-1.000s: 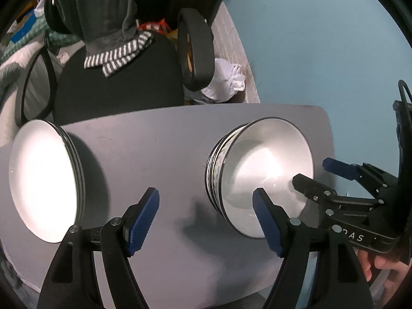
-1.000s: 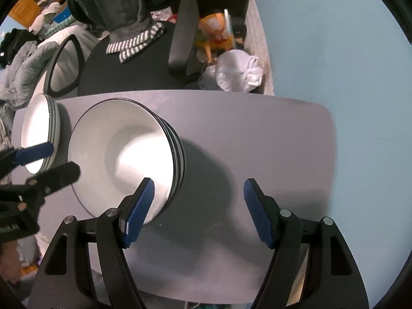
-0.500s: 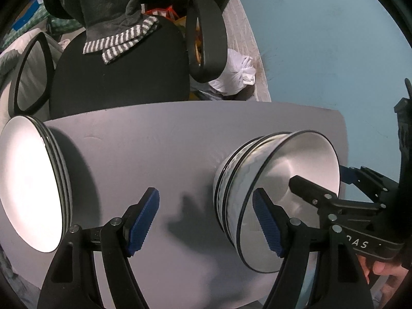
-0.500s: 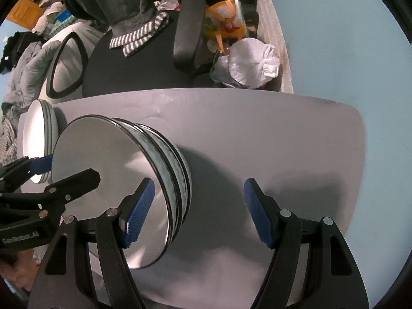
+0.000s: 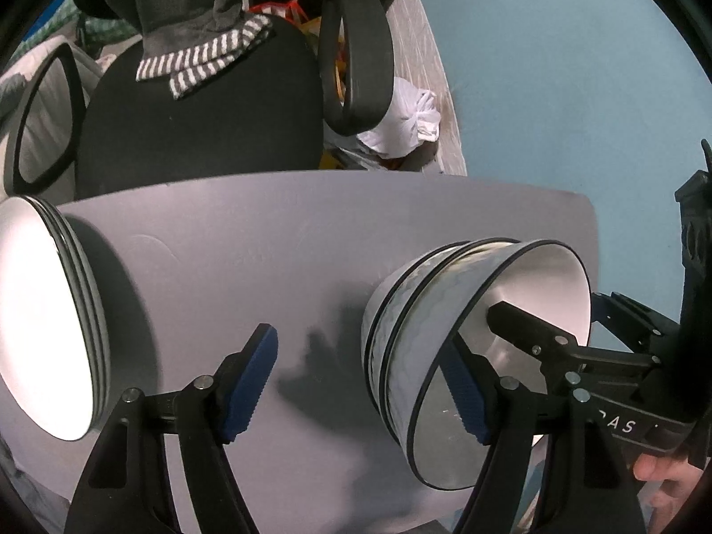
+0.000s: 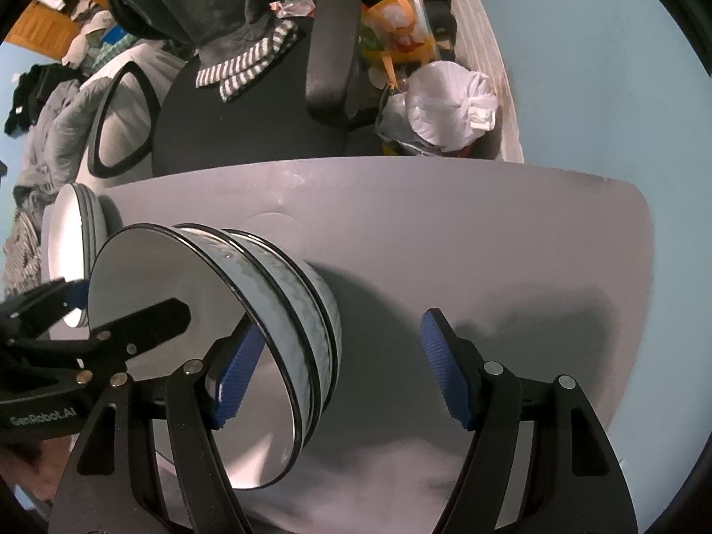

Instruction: Organize plates and bowls

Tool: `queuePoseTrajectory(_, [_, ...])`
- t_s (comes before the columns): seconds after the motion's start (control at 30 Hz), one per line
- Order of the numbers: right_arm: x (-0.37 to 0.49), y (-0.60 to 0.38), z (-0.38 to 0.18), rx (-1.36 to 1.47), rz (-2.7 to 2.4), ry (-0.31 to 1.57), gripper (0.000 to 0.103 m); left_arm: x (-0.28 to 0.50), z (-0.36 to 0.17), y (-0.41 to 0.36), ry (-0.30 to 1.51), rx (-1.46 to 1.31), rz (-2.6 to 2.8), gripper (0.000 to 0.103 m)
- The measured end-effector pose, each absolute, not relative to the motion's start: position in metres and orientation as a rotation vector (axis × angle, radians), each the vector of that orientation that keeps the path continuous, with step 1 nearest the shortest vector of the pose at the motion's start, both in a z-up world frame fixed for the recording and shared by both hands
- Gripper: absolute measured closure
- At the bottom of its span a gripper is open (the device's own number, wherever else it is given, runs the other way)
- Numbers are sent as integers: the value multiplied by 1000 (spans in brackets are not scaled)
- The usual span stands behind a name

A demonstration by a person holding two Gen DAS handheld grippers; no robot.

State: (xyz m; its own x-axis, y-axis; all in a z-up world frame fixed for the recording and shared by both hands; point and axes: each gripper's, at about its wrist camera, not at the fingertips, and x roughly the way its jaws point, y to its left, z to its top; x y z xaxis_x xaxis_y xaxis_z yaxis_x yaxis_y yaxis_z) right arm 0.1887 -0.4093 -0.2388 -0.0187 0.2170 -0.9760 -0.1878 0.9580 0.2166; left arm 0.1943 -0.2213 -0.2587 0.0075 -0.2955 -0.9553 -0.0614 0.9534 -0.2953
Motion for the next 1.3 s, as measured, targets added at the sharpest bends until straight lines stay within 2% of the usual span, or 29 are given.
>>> queuePoseTrajectory(0.27, [187,-409,-240,31,322,1601,32,193,-261,-225,1569,-304,-221,48])
queuePoseTrajectory(0.37, [186,-405,-240,7,332,1613,32,195,-261,-226,1583,-338,-242,58])
queuePoseTrajectory(0.43, [186,-403,-241,9,339,1631,32,196,-261,-226,1591,-372,-251,69])
queuePoseTrajectory(0.47, [186,-403,-242,23,348,1643,33,196,-261,-227,1595,-390,-253,70])
queuePoseTrajectory(0.57, [188,-401,-243,84,395,1677,52,197,-259,-231,1597,-378,-248,71])
queuePoseTrajectory(0.63, [188,-398,-243,101,418,1688,57,197,-259,-231,1594,-375,-253,70])
queuePoseTrajectory(0.9, [188,-394,-242,65,428,1692,58,197,-260,-228,1610,-368,-276,73])
queuePoseTrajectory(1.3, [187,-400,-240,73,430,1684,70,195,-261,-221,1610,-416,-279,74])
